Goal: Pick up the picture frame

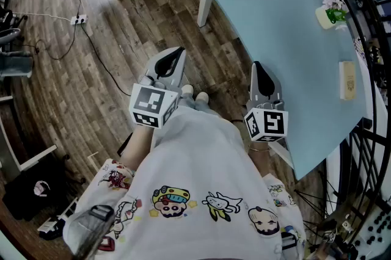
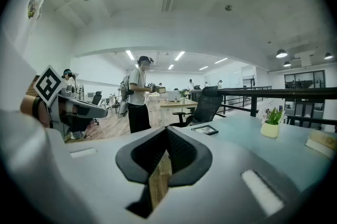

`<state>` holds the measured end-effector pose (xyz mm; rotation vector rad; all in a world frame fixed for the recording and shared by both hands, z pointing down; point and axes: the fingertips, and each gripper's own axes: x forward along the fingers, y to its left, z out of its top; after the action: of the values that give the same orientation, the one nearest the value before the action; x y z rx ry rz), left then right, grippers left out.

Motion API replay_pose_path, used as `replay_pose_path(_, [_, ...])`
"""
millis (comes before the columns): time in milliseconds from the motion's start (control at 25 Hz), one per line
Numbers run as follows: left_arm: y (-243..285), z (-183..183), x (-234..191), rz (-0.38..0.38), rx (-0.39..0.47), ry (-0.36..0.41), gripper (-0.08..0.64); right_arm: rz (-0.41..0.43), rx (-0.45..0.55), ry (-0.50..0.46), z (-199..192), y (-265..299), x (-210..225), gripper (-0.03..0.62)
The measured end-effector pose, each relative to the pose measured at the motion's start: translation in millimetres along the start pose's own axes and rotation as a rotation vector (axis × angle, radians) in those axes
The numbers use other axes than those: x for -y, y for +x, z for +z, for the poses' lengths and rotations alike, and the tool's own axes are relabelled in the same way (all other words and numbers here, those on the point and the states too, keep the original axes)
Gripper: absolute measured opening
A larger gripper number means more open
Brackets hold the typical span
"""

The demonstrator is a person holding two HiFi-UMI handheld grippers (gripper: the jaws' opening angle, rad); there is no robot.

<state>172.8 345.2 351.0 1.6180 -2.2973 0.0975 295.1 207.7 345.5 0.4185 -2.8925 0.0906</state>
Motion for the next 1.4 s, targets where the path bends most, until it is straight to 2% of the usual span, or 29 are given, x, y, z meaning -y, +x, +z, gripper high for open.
replay_pose_path(280, [-6.0,-4.4,7.4,0.025,0.01,-0.006,0.012,0.016,0.02,0.005,-1.9,-11.7,0.6,0.011])
replay_pose_path(320, [-6.7,-4.8,9.1,0.029,0.011,-0.009,0.037,0.022,0.023,0.007,-1.7,-13.2,0.8,0.017])
replay_pose_path(520, [-9.5,-5.4,15.1,0.049,0.01,-0.022,0.057,0.049,0.023,0.019,-1.1,-17.7,2.1,0.056])
replay_pose_path(680, [-7.2,-10.1,4.6,0.056,0.003,-0.04,0.072,0.075,0.008,0.021,-4.2,-5.9,-6.6,0.071])
replay_pose_path(960, [24.0,-6.0,-36.7,0.045,-0.008,-0.071,0.098,0.073,-0.021,0.022,0.4,43.7,-5.4,0.094])
replay_pose_path(1400, [105.2,43.9,-147.9,0.0,-0.023,-0.035,0.124,0.041,-0.028,0.055,33.6,180.1,-3.0,0.107])
